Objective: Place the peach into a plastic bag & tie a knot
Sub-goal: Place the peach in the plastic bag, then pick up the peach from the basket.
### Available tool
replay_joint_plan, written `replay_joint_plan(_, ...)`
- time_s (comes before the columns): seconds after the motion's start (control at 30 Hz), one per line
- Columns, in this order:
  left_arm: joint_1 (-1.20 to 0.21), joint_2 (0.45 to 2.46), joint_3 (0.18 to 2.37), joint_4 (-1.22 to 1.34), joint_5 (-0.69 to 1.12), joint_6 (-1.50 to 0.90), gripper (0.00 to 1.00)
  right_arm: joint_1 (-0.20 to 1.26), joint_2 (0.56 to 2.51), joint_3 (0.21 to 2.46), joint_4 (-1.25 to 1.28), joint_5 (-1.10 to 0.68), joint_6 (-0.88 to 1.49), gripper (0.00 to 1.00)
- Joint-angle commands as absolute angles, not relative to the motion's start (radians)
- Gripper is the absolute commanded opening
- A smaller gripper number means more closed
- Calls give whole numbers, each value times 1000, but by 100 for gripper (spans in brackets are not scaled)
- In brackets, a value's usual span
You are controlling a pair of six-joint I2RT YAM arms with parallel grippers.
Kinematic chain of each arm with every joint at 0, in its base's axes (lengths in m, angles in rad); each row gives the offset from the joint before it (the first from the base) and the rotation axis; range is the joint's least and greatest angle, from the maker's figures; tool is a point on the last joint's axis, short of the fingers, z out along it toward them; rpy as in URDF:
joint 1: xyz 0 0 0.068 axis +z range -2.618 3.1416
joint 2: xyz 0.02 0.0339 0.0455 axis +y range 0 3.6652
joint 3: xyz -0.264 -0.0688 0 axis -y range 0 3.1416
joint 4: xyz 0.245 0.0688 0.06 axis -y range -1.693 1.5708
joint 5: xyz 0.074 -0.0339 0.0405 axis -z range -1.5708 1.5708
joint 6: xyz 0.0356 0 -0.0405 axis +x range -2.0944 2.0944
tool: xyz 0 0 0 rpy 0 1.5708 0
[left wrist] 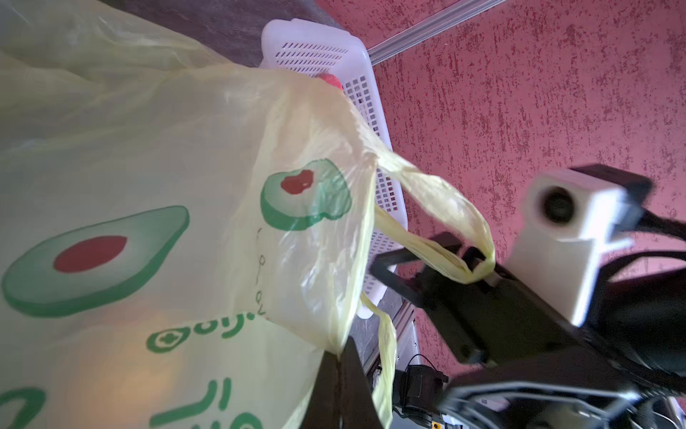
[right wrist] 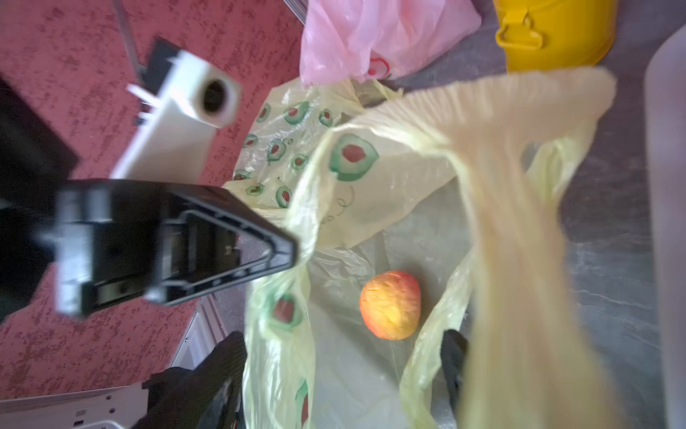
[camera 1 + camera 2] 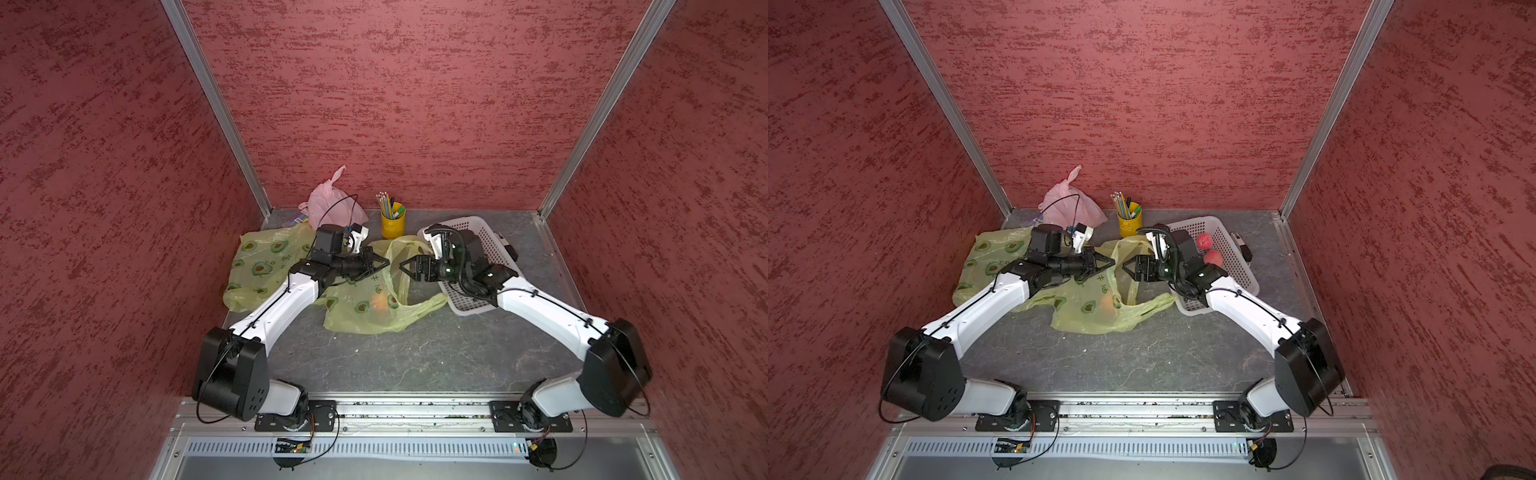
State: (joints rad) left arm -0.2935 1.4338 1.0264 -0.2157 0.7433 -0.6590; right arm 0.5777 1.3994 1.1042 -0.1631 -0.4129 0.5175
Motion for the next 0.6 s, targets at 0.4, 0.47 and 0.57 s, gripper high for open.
replay_joint_plan(0.4,-275,1461,984,-240,729,-584,0,317,1520,1120,-233,-81,486,90)
replay_joint_plan(0.47,-274,1456,983,-244,729,-583,0,313,1627,1159,-220,-65,483,91)
replay_joint_plan(0.57,-276,1452,982,-246,730,-582,0,314,1767,1228,-211,-61,478,92)
